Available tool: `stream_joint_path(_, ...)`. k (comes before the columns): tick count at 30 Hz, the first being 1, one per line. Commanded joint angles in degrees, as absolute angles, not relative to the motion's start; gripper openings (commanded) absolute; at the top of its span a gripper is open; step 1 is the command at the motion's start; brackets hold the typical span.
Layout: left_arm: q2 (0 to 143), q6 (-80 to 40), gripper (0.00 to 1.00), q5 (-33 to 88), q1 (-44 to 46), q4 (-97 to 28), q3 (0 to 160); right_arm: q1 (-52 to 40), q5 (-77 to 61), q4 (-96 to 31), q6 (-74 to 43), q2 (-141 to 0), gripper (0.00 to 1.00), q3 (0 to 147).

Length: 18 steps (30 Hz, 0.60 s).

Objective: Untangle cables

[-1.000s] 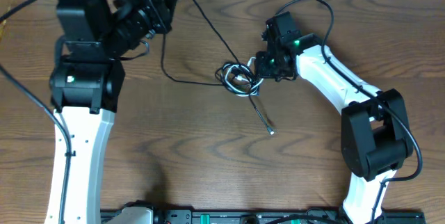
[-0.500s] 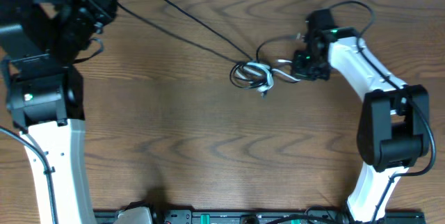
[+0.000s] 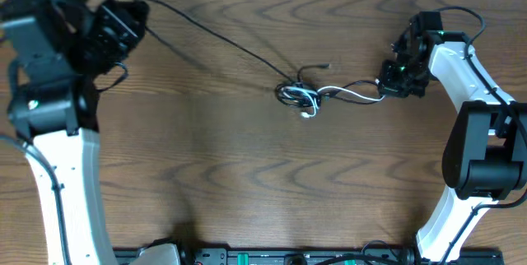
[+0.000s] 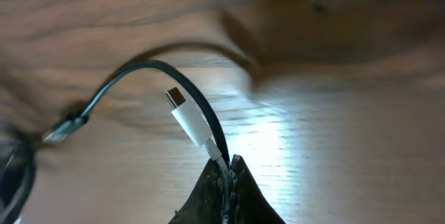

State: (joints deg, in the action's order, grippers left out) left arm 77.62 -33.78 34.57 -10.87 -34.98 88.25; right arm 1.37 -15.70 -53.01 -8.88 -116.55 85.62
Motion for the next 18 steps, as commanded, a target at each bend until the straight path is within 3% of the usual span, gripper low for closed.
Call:
stream_joint_path(1,80.3,-27.4,0.07,33.9,-6.8,-37.3,89.6,0.4,-21.8,-53.1,-3.1,-116.4,0.01,85.7)
stream_joint_path(14,91.6,-17.2,0.08,33.8,0.2,-44.0,89.6,0.1,-21.8,-53.9,-3.1,-112.7,0.00,86.5)
stream_joint_path(16,93.4,-15.6,0.16,33.9,0.3,-44.6,89.6,0.1,-21.8,-53.7,-3.1,-112.7,0.01,86.5)
stream_joint_path(18,95.0,-12.9,0.32,33.9,0.3,-44.8,89.6,-0.1,-21.8,-53.5,-3.1,-112.7,0.02,86.5)
